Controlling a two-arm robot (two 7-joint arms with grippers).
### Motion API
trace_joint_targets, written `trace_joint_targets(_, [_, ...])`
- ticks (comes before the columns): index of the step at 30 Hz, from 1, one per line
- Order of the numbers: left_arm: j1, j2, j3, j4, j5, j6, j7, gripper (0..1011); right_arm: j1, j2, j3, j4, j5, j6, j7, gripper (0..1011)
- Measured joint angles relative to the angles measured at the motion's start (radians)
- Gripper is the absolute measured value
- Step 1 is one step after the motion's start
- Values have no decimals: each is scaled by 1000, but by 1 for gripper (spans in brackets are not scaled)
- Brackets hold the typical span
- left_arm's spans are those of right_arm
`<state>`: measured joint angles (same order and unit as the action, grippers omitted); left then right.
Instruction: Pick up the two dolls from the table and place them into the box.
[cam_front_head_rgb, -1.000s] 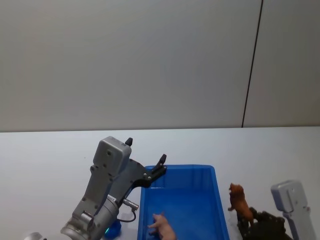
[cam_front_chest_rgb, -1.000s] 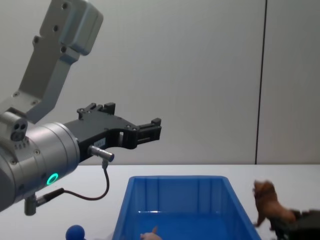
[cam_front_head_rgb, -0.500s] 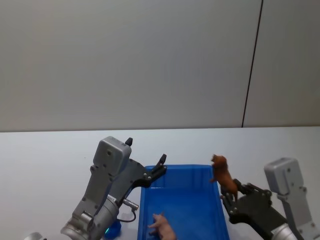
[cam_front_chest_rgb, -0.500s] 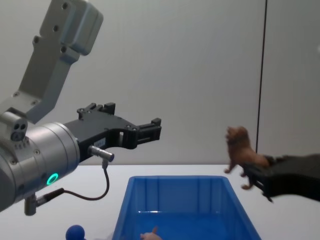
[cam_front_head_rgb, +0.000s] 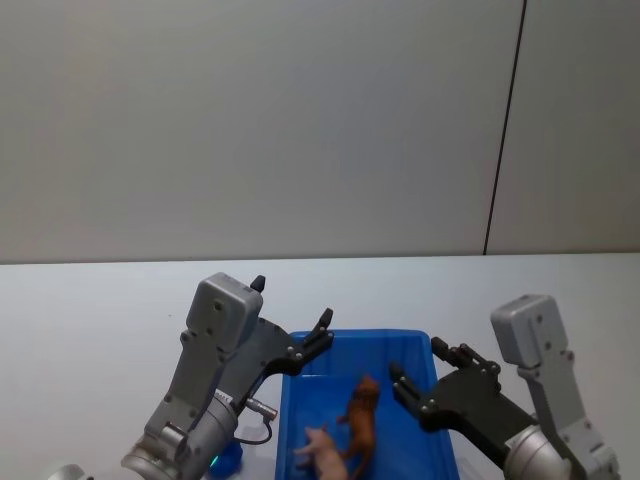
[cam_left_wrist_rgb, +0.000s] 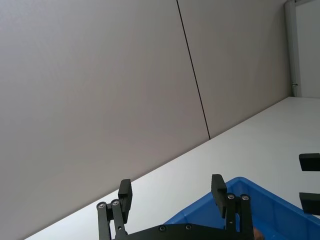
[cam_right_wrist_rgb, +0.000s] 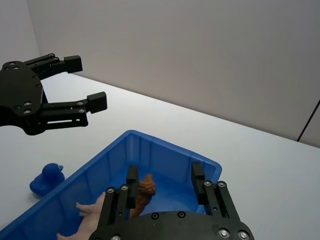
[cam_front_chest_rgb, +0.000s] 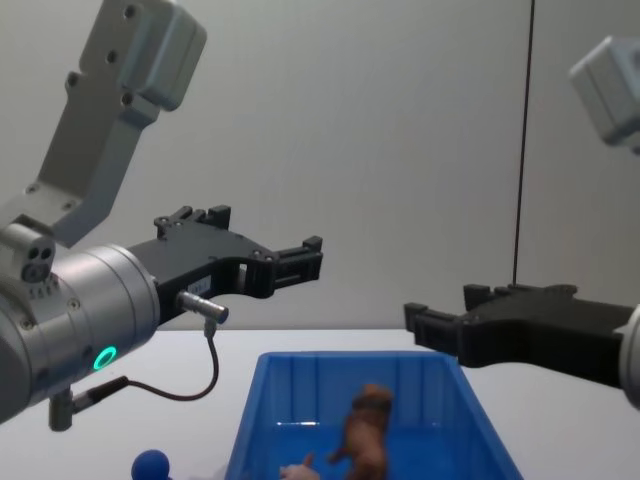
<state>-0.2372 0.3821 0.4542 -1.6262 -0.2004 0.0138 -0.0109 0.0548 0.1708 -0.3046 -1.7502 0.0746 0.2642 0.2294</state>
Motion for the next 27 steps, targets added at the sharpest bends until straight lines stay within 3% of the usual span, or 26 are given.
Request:
trace_joint_targets(11, [0,0,0,0,0,0,0,1001,14,-7,9,21,7,4,-26,933])
trace_joint_targets(15, [0,0,0,0,0,0,0,1001,7,0,19,17,15,6,-60,1001])
trace_joint_targets(27, [0,0,0,0,0,0,0,1001,-42,30,53,-18,48,18,-170,1001])
